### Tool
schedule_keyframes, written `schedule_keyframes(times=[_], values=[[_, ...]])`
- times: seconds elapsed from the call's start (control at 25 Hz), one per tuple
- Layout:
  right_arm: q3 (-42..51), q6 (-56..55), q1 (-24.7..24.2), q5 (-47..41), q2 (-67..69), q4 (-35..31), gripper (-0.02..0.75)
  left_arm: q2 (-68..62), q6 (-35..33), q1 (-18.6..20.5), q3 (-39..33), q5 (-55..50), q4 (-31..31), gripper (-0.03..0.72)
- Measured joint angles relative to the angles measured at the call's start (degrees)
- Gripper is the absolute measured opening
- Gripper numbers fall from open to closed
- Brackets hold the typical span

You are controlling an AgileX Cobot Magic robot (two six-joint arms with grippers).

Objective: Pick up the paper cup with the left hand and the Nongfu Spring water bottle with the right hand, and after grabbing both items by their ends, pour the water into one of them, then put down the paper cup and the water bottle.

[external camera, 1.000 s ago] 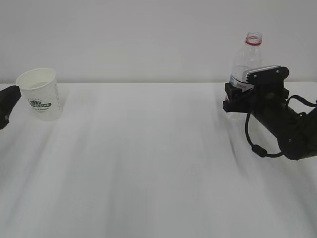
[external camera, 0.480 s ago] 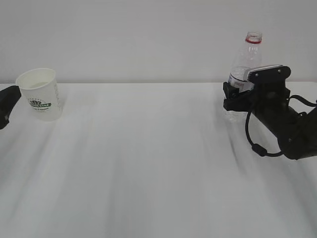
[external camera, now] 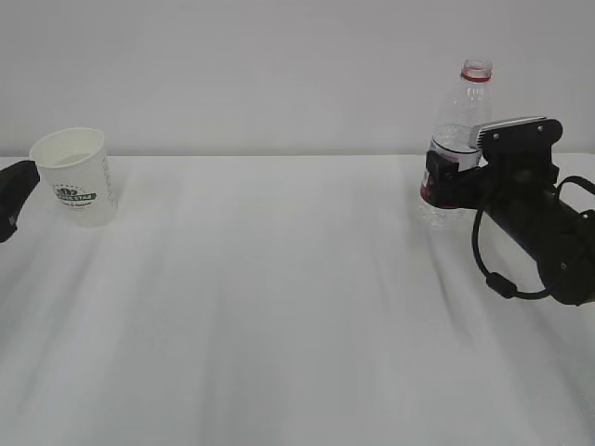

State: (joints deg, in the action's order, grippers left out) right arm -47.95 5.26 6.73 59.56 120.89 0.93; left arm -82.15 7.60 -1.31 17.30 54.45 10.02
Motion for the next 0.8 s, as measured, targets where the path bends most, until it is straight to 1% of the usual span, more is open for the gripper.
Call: schedule_keyframes(times=[0.4,0.8], values=[[7.04,-0.37,0.00,1.41,-6.87,0.00,0.661,0.00,0.00,0.00,0.00,0.00,0.00,0.587],[12.86,-0.43,0.00,1.41,-13.36,0.00,0.643,1.43,0.00,0.00,0.00,-0.12,-0.11,0.587]])
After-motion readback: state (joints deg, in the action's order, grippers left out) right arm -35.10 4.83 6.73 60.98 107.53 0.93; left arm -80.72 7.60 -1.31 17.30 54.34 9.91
